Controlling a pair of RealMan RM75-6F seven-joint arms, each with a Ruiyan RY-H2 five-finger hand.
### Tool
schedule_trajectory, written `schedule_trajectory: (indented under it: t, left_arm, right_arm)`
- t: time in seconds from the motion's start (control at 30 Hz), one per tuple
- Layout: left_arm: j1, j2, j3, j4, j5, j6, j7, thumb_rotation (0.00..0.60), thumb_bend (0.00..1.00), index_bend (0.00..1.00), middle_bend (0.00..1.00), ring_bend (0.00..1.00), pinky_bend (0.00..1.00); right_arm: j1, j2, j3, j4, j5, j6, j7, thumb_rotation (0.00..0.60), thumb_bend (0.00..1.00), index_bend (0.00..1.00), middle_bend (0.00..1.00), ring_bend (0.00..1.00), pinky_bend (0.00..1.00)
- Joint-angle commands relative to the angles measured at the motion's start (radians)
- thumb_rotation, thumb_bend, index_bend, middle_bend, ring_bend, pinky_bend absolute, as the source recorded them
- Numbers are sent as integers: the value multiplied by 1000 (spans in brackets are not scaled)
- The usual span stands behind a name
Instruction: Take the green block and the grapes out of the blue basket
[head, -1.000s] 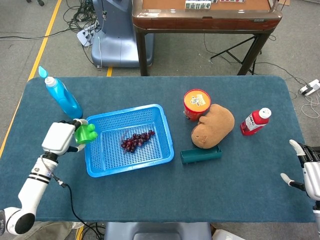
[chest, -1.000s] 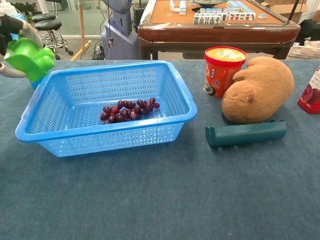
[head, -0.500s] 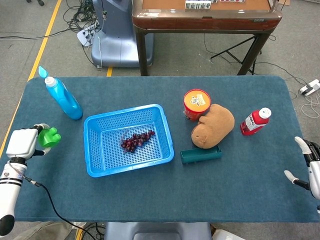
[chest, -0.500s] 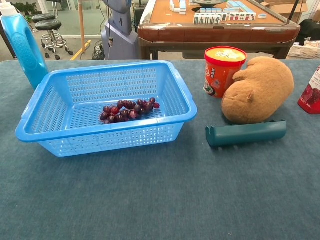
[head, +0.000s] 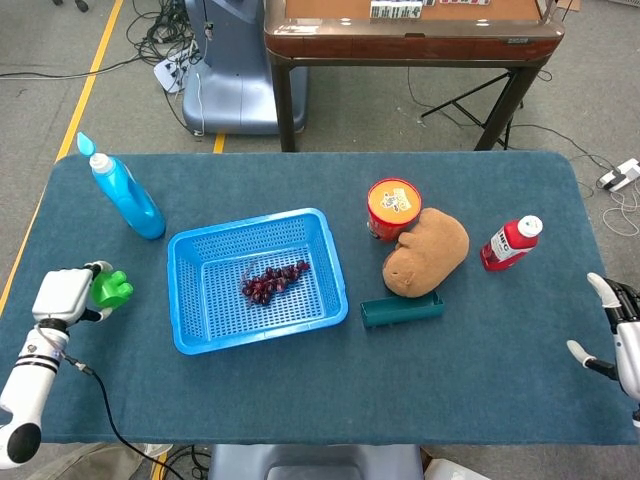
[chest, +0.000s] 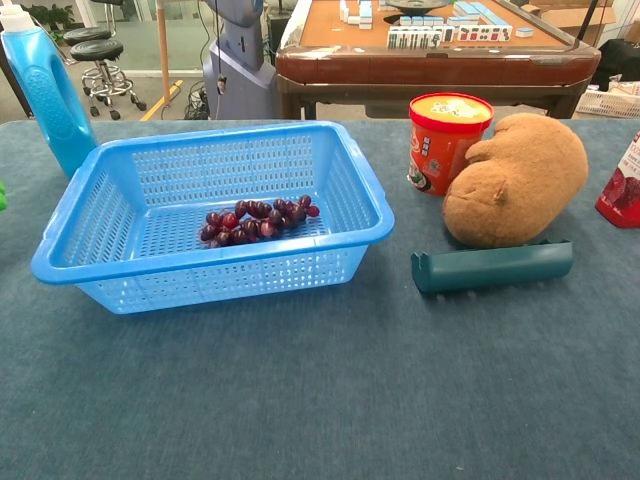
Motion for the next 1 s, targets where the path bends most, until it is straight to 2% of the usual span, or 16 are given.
schedule_trajectory:
  t: [0.03, 0.17, 0.33, 0.43, 0.8, 1.0]
  left_arm:
    - [-8, -13, -9, -2, 4, -1, 12, 600, 248, 313, 461, 404, 345]
    - [-19, -32, -14, -1, -4, -11, 39, 600, 246, 260, 389, 362, 333]
    - [-25, -33, -22, -27, -17, -12, 56, 600, 245, 53, 159, 186, 281]
    - [-14, -26, -28, -45, -6, 11, 47, 600, 244, 0, 77, 124, 260]
    - [68, 6, -27, -103, 54, 157, 24, 600, 243, 0, 61, 112, 239]
    - [143, 17, -9, -124, 116, 248, -29, 600, 243, 0, 61, 112, 239]
  right_arm:
    - [-2, 0, 0, 2, 2, 0, 2, 600, 108, 110, 174, 170, 266]
    - [-4, -1, -2, 6, 3, 0, 8, 600, 108, 110, 175, 170, 266]
    - [-8, 1, -2, 9, 7, 5, 13, 600, 108, 110, 175, 170, 266]
    - [-8, 4, 0, 9, 8, 5, 15, 600, 108, 110, 175, 170, 266]
    - [21, 16, -7, -12, -23, -33, 1, 600, 108, 110, 175, 170, 279]
    - [70, 32, -28, -39, -93, -94, 11, 600, 117, 110, 179, 174, 283]
